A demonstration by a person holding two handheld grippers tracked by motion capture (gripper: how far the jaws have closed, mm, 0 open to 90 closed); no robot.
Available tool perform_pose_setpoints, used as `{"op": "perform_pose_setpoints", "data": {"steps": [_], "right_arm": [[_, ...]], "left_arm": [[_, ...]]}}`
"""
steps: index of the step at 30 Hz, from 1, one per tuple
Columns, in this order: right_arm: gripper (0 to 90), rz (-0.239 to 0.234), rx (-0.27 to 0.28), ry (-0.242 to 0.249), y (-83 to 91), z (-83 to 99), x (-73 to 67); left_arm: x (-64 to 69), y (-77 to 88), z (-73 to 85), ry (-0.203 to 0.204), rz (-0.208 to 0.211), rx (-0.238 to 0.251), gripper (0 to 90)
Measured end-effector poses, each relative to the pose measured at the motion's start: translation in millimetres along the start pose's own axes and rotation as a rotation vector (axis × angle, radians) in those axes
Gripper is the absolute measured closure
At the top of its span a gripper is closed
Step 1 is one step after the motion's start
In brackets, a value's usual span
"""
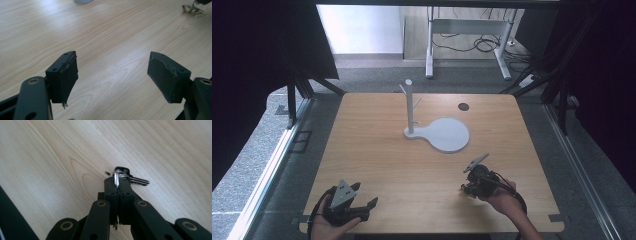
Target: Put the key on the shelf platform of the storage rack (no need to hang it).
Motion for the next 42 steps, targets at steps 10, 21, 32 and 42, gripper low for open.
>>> {"op": "perform_pose_setpoints", "data": {"steps": [10,21,32,42], "right_arm": [[88.0,0.048,0.047,-0.003,32.4,-6.6,8.9],[88.0,0.073,0.080,-0.001,54.3,-14.9,17.5],[88.0,0.075,0.093,0.019,60.0,-30.5,21.4],[88.0,0.077,0.099,0.025,61.9,-45.3,26.8]], "left_arm": [[2.0,0.5,-0.5,-0.006,0.001,-0.001,24.7],[0.3,0.7,-0.3,-0.001,0.000,0.001,24.7],[-0.4,0.1,0.4,0.000,-0.002,-0.004,24.7],[-0.7,0.7,0.1,0.000,-0.003,-0.002,24.7]]}}
Point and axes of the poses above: each handheld gripper's, and its own axes: y roughly backward along the jaws, z roughly out of its underside, x roughly to its right, the point moved 8 cm from there along -y, roughly forward along the jaws, and after that the axes turned 14 degrees about y, right-handed, at the moved point
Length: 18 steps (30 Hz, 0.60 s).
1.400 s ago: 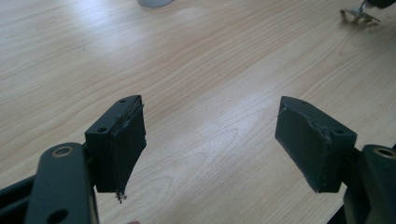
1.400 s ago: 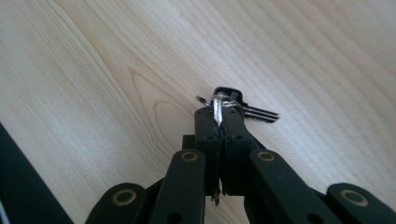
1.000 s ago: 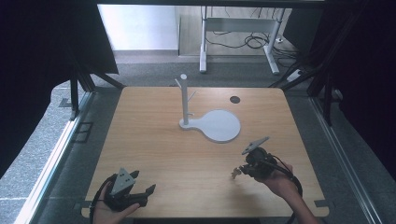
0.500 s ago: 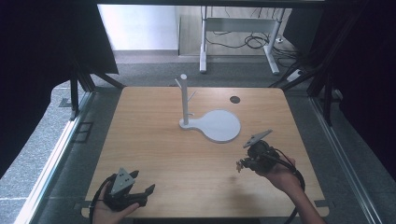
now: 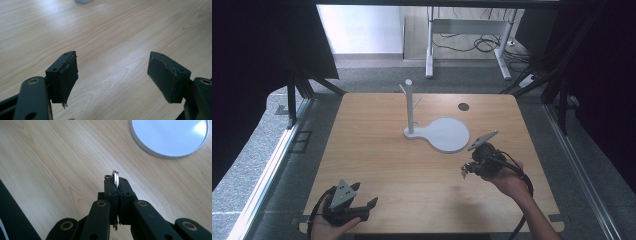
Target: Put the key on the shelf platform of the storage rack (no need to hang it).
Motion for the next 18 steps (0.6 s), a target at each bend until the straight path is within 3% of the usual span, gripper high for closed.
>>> {"op": "perform_pose_setpoints", "data": {"steps": [18], "right_arm": [[88.0,-0.016,0.009,-0.014,-5.7,-22.4,14.5]], "left_arm": [[0.9,-2.1,1.0,-0.001,0.001,-0.006,24.7]]}}
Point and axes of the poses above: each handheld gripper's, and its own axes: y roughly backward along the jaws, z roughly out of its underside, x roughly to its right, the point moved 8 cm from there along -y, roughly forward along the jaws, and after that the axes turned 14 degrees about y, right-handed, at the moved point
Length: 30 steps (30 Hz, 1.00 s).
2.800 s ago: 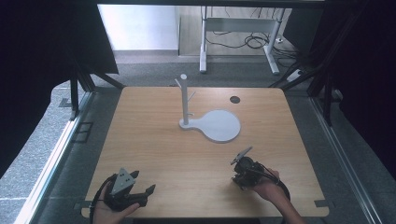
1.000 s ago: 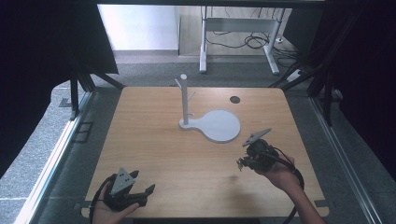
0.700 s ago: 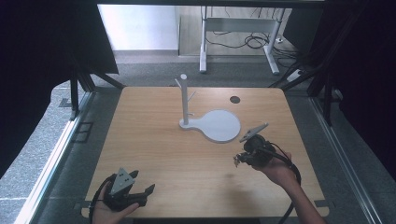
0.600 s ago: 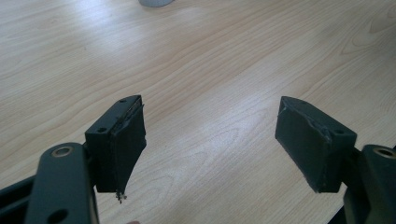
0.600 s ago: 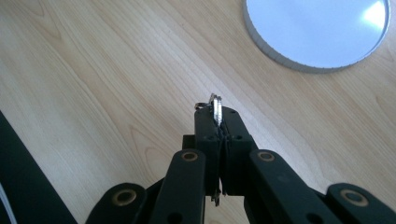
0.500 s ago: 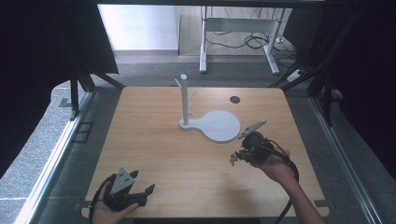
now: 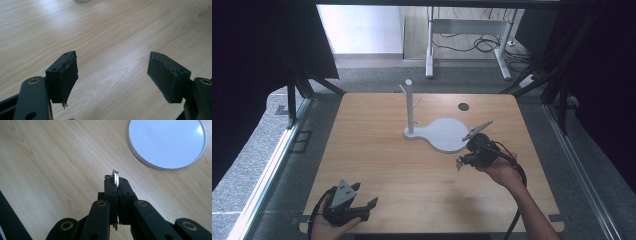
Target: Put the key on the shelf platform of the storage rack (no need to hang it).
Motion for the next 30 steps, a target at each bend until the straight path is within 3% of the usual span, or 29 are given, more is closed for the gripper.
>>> {"op": "perform_pose_setpoints", "data": {"steps": [30], "right_arm": [[87.9,-0.020,-0.028,-0.031,-14.7,-32.1,25.0]], "left_arm": [[-1.4,2.5,-1.5,0.004,0.002,0.011,24.2]]}}
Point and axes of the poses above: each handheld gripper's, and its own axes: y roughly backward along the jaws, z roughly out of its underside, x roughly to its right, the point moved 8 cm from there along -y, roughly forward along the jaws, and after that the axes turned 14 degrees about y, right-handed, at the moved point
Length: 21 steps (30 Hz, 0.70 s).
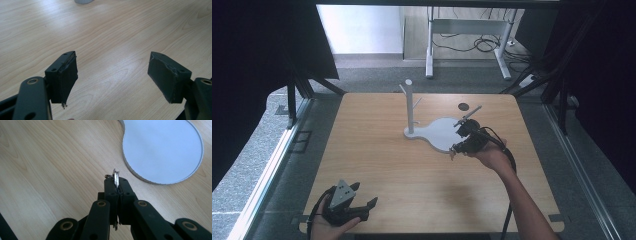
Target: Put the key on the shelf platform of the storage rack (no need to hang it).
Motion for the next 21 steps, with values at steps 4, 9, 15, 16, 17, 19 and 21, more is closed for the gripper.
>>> {"op": "perform_pose_setpoints", "data": {"steps": [4,9,15,16,17,19,21], "right_arm": [[87.9,0.001,-0.001,-0.008,-1.4,-4.1,3.8],[87.9,0.002,-0.002,-0.016,-4.1,-9.2,9.7],[87.9,0.002,-0.007,-0.030,-6.1,-16.4,15.3],[87.9,0.006,-0.006,-0.030,-6.7,-17.8,17.2],[87.9,0.007,-0.005,-0.034,-7.0,-18.9,18.5],[87.9,0.005,0.000,-0.044,-7.6,-20.9,21.3],[87.9,0.014,-0.002,-0.050,-8.4,-22.1,24.3]], "left_arm": [[0.3,0.0,0.0,-0.001,0.001,0.000,24.2],[0.1,-0.4,0.2,-0.001,0.002,-0.002,24.3],[-0.7,0.1,0.4,0.001,0.001,-0.003,24.3],[-0.7,0.1,0.3,0.000,0.001,-0.003,24.3],[-0.6,0.1,0.4,0.000,0.001,-0.003,24.3],[-0.6,0.2,0.3,-0.003,0.001,-0.004,24.3],[-0.6,0.0,0.3,-0.003,0.002,-0.004,24.3]]}}
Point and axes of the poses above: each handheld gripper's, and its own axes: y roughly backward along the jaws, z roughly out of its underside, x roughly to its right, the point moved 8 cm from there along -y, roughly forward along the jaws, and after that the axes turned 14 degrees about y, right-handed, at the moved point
